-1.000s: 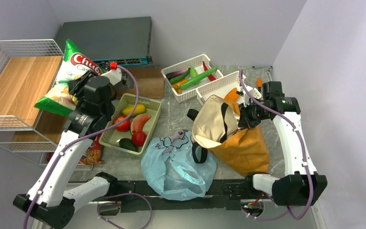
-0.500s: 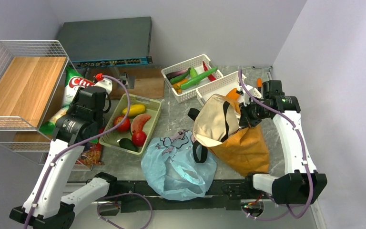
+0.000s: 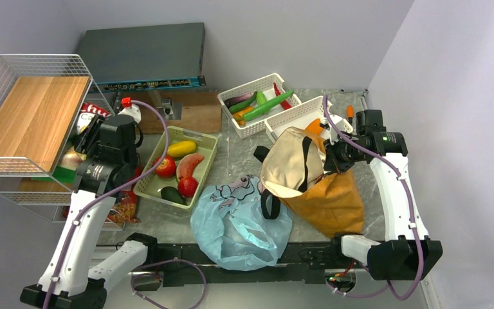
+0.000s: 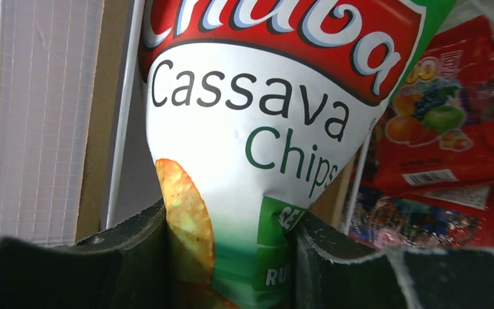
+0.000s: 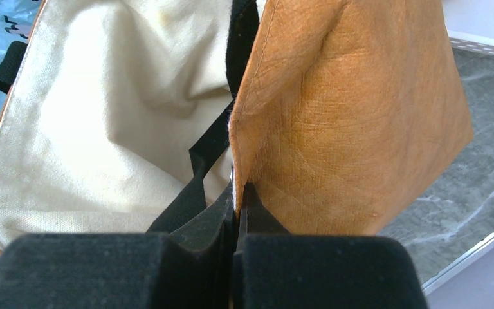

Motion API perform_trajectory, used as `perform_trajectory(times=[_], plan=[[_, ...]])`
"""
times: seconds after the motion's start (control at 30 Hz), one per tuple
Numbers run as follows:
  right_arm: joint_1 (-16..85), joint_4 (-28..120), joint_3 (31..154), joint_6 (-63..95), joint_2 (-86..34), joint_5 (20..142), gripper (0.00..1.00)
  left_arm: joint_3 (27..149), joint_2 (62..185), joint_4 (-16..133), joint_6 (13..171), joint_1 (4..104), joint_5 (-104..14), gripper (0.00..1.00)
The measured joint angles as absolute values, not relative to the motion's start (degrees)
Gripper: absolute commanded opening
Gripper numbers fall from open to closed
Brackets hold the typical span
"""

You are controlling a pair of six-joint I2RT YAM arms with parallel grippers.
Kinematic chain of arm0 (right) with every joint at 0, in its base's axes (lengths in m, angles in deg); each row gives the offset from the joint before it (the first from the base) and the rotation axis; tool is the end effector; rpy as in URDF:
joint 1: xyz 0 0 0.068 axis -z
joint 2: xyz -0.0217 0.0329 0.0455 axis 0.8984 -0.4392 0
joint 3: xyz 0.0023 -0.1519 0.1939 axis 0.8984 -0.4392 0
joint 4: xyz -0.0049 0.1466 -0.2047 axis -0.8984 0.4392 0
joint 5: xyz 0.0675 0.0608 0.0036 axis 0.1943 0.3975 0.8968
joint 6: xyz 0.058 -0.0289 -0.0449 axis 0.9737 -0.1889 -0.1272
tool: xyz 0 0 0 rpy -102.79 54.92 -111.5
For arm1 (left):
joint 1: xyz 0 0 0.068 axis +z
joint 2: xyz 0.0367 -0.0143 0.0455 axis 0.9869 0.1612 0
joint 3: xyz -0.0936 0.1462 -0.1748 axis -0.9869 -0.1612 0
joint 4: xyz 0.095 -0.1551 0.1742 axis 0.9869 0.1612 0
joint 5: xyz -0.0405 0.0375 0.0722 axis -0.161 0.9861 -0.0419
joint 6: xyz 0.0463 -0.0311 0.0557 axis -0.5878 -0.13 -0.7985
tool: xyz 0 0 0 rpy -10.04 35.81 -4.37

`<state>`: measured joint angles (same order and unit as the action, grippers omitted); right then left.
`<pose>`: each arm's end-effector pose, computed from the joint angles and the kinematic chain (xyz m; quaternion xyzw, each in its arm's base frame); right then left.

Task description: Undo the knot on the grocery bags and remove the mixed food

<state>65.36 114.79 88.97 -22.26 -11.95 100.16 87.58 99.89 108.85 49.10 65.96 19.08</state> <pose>0.2158 0.0253 0.2908 -0.2954 0.9020 0.1556 0.2736 0.1833 0.0097 0.3811 0.0772 0.7928 0.4646 0.3869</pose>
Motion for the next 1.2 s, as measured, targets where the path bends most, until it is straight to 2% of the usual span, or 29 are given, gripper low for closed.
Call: perform_trajectory(times=[0.6,0.63,0.67,0.77,0.83,0.93,1.07,1.13,1.2], plan=[[65.36,115.23,88.64,-24.60,-10.51,99.07,0.00,72.52,99.49,75.14,22.26,72.01,26.38,0.10],[65.36,115.23,88.57,-24.62,-10.42,99.07,0.00,71.88,99.34,73.66,20.95,72.01,26.45,0.13],[65.36,115.29,88.40,-24.79,-10.05,99.07,0.00,70.61,99.03,70.86,19.22,72.04,26.58,0.21],[65.36,115.29,88.14,-24.90,-9.41,99.02,0.00,66.85,98.20,63.12,12.99,72.01,26.98,0.60],[65.36,115.27,88.03,-24.95,-9.17,98.98,0.00,65.61,97.96,60.61,10.63,72.01,27.15,0.77],[65.36,115.27,87.74,-24.97,-8.80,98.85,0.00,66.24,97.70,62.20,11.48,72.04,27.11,0.82],[65.36,115.27,87.61,-24.97,-8.61,98.82,0.00,70.37,97.77,75.62,19.09,72.01,24.96,0.89],[65.36,115.27,87.61,-24.97,-8.61,98.82,0.00,71.64,97.74,80.74,21.52,72.01,23.76,0.90],[65.36,115.29,87.61,-24.97,-8.61,98.85,0.00,72.76,97.70,86.20,23.88,72.08,21.97,0.85]])
